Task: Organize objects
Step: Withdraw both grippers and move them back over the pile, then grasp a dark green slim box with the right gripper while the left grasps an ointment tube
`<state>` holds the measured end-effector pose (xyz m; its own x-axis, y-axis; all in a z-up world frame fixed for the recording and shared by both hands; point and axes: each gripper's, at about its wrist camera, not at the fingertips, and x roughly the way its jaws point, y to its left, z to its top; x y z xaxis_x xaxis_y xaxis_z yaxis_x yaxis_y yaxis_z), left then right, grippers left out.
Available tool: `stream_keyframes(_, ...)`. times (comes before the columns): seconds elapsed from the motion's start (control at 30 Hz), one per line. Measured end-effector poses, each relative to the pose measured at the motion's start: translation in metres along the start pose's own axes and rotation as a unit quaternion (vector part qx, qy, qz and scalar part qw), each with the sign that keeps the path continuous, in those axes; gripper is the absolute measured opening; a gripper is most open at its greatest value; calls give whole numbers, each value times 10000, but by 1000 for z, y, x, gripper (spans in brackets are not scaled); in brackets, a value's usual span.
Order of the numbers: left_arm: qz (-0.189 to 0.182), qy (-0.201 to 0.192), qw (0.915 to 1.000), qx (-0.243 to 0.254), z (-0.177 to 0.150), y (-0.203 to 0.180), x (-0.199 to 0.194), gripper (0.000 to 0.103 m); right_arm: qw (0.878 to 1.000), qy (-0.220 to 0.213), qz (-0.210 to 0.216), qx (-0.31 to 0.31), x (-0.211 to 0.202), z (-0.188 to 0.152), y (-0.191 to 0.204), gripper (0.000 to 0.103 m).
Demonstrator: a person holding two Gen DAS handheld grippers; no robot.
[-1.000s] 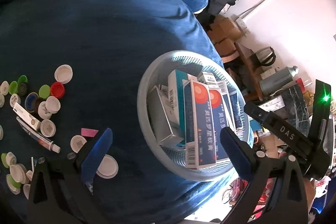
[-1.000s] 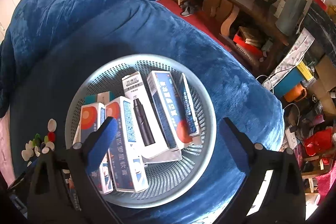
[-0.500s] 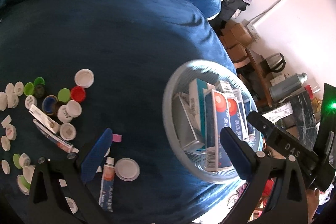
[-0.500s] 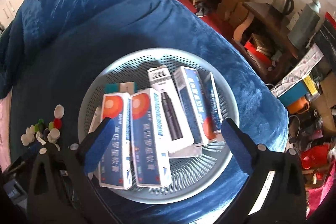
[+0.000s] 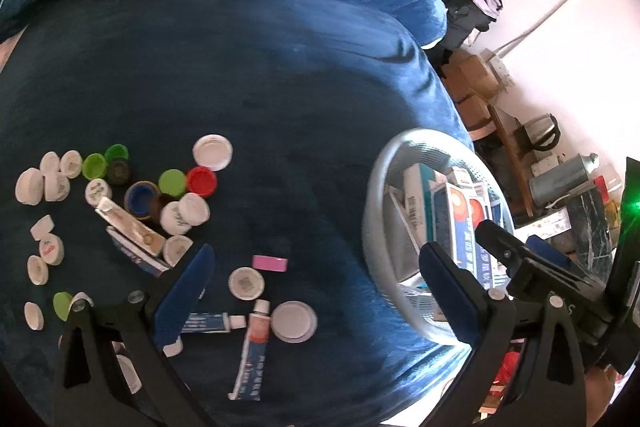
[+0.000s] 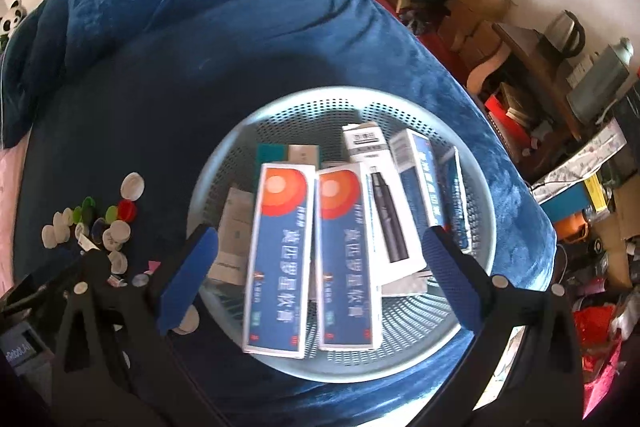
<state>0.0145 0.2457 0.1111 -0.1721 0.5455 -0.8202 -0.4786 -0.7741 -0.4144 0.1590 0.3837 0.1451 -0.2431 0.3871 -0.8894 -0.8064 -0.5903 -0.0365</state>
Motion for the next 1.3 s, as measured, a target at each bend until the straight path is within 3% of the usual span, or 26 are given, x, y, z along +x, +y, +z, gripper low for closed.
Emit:
stream_keyframes(0.57, 489, 61, 9979, -421, 0, 85, -21, 102, 9965, 79, 12, -827, 0, 0, 72, 103)
stream_keyframes(0.9, 779, 28, 9941, -755, -6, 134, -39, 102, 9838, 309, 144, -1762, 9, -10, 134, 103)
stream_keyframes(1.03, 931, 53, 9927, -767, -11, 148, -44, 102, 9768, 574, 329, -2038, 18, -16, 158, 103)
stream_keyframes(1.3, 1080, 55, 9884, -1068, -20, 185, -53, 102, 9508, 1608, 1036, -2438, 55, -37, 210, 101)
